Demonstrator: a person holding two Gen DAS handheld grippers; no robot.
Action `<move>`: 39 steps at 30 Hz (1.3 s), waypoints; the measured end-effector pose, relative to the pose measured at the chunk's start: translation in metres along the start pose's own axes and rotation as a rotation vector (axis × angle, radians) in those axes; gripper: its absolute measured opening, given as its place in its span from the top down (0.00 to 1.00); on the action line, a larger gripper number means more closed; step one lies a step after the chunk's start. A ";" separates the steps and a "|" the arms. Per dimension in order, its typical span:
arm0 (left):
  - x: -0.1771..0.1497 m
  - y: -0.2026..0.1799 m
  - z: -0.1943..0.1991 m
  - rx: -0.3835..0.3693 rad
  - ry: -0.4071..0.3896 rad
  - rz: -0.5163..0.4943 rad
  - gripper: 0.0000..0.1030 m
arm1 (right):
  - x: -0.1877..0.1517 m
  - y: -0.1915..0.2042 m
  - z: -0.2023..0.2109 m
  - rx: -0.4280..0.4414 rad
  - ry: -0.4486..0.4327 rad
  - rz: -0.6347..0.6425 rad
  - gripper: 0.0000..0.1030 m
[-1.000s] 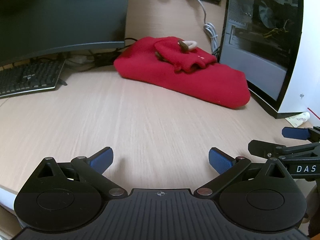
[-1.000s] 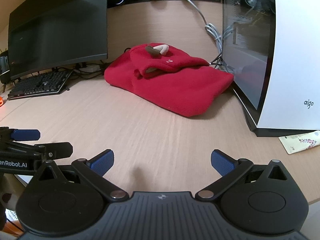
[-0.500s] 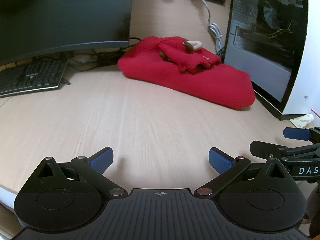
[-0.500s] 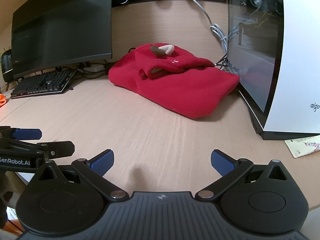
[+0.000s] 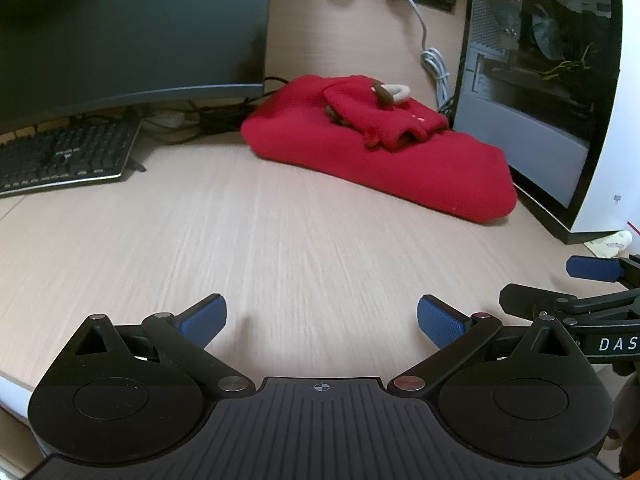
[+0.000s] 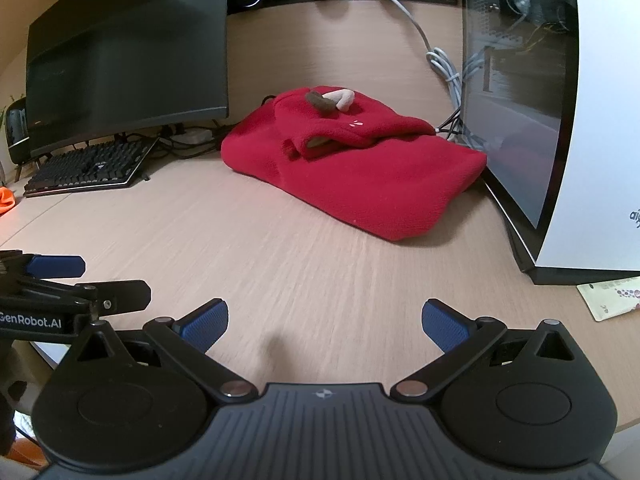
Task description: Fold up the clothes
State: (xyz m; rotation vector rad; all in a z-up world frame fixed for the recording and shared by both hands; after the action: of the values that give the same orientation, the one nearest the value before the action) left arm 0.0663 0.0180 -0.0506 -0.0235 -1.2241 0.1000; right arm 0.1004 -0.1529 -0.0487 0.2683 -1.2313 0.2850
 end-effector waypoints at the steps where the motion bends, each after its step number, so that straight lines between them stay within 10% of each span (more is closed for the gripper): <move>1: 0.000 0.000 0.000 -0.001 0.001 0.000 0.00 | 0.000 0.000 0.000 -0.001 0.001 -0.002 0.00; 11: 0.004 0.019 -0.009 0.004 0.014 0.053 0.00 | 0.041 -0.004 -0.034 0.102 0.000 -0.098 0.00; 22: 0.015 0.086 0.006 0.094 -0.015 0.238 0.00 | 0.110 0.000 -0.166 0.242 0.001 -0.402 0.00; 31: 0.019 0.140 0.032 -0.170 -0.132 0.120 0.00 | 0.159 0.031 -0.213 0.193 -0.220 -0.325 0.00; 35: 0.034 0.161 0.050 -0.030 -0.143 0.206 0.00 | 0.178 0.016 -0.260 0.257 -0.136 -0.541 0.00; 39: 0.033 0.151 0.077 0.085 -0.180 0.181 0.00 | 0.226 0.005 -0.238 0.278 -0.281 -0.552 0.00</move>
State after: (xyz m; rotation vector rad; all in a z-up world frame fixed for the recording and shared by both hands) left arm -0.0042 0.1682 -0.0042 -0.0525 -1.3950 0.3170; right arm 0.3785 -0.0492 0.0923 0.8947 -1.3378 -0.0669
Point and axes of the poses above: each gripper's, at about its wrist camera, not at the fingertips, and z roughly against the way its jaws point, y to its left, x to its top, the point moved 7 cm from there along -z, roughly the way its jaws point, and after that the axes turned 14 degrees about -y, right-handed, at the moved point
